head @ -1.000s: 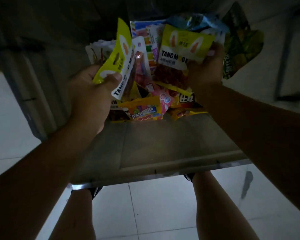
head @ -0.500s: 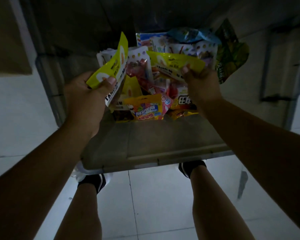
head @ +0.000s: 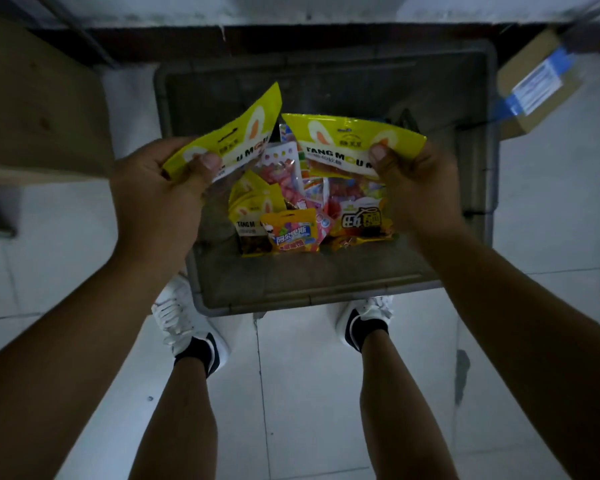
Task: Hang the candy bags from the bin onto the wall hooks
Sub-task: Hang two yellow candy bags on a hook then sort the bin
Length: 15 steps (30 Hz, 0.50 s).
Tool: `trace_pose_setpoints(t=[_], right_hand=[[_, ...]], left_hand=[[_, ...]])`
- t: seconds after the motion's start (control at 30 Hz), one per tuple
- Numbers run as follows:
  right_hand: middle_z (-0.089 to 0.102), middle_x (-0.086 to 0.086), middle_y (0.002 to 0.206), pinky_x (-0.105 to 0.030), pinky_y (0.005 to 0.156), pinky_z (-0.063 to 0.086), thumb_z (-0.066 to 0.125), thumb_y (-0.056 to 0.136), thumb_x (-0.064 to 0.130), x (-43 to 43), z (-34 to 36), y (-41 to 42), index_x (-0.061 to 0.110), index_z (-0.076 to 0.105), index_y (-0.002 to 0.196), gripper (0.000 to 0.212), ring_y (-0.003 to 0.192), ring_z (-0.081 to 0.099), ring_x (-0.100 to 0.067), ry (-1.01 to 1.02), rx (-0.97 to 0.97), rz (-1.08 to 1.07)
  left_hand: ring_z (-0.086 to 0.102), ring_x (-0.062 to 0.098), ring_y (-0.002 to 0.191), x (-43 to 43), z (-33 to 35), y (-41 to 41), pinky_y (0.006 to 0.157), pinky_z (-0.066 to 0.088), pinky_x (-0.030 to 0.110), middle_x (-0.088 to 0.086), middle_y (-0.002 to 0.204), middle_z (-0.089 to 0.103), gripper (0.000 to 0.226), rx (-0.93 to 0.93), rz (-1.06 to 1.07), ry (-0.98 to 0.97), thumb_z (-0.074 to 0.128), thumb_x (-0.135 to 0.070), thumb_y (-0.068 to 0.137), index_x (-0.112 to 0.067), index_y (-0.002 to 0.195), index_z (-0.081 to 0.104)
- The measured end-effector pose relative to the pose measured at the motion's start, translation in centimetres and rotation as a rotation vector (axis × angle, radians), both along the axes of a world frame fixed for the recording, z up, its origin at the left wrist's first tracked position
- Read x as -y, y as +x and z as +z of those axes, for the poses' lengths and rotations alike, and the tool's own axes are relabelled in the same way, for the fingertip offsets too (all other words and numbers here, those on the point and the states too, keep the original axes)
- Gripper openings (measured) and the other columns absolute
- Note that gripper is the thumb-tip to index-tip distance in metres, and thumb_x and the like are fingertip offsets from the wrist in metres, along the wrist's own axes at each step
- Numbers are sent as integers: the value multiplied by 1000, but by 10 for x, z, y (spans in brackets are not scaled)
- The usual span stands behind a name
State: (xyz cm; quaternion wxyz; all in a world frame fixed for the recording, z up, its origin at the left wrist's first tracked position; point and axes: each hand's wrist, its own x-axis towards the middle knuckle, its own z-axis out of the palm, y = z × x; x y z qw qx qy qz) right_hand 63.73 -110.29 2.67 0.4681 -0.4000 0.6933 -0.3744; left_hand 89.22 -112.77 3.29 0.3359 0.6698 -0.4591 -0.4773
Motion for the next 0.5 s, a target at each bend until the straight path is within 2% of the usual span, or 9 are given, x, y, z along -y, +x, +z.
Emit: trace_pose_setpoints(t=[0.07, 0.1, 0.17, 0.23, 0.3, 0.4, 0.43, 0.5], right_hand=[[73, 21, 86, -17, 69, 55, 56, 99, 12, 5, 28, 0, 26, 67, 102, 19, 80, 69, 3, -44, 6, 33], [73, 24, 85, -14, 71, 53, 55, 99, 10, 8, 44, 1, 25, 67, 103, 20, 83, 69, 4, -68, 9, 47], [71, 29, 86, -15, 77, 53, 54, 98, 6, 15, 76, 3, 24, 66, 101, 21, 91, 68, 4, -126, 11, 72], [71, 27, 87, -18, 80, 53, 55, 98, 6, 24, 105, 5, 22, 67, 99, 21, 94, 69, 1, -181, 9, 90], [73, 20, 90, -20, 81, 54, 55, 98, 6, 32, 136, 8, 12, 70, 104, 17, 95, 69, -3, -223, 4, 100], [73, 6, 99, -29, 80, 58, 55, 98, 8, 41, 187, 13, 5, 70, 111, 19, 95, 71, -12, -301, -13, 98], [74, 9, 99, -32, 78, 60, 56, 99, 10, 44, 207, 16, 8, 71, 108, 18, 92, 72, -16, -318, -29, 98], [74, 19, 90, -27, 72, 59, 56, 99, 13, 49, 244, 20, 21, 70, 99, 16, 88, 72, -13, -352, -44, 114]], left_hand=[[72, 12, 94, 5, 21, 1, 86, 59, 37, -9, 95, 73, 15, 24, 21, -47, 70, -27, 88, -27, 102, 70], [71, 11, 94, 8, 33, 0, 86, 59, 36, -6, 96, 72, 17, 25, 30, -72, 69, -26, 88, -24, 105, 70], [70, 4, 90, 15, 58, -1, 82, 58, 27, -7, 95, 71, 19, 14, 55, -114, 68, -23, 90, -18, 109, 70], [68, -3, 83, 23, 86, 0, 77, 56, 19, -13, 91, 69, 16, 28, 57, -159, 66, -21, 92, -18, 107, 71], [68, 3, 80, 32, 111, 4, 76, 58, 30, -13, 84, 69, 12, 75, 48, -205, 66, -29, 91, -22, 98, 73], [71, 22, 83, 51, 150, 13, 76, 58, 46, 3, 87, 73, 24, 94, 56, -268, 66, -38, 91, -17, 101, 69], [71, 24, 85, 57, 165, 15, 75, 58, 47, 6, 91, 73, 27, 96, 64, -289, 66, -39, 91, -16, 103, 69], [70, 27, 86, 67, 201, 18, 75, 58, 48, 9, 93, 73, 28, 99, 81, -355, 67, -39, 90, -15, 104, 69]])
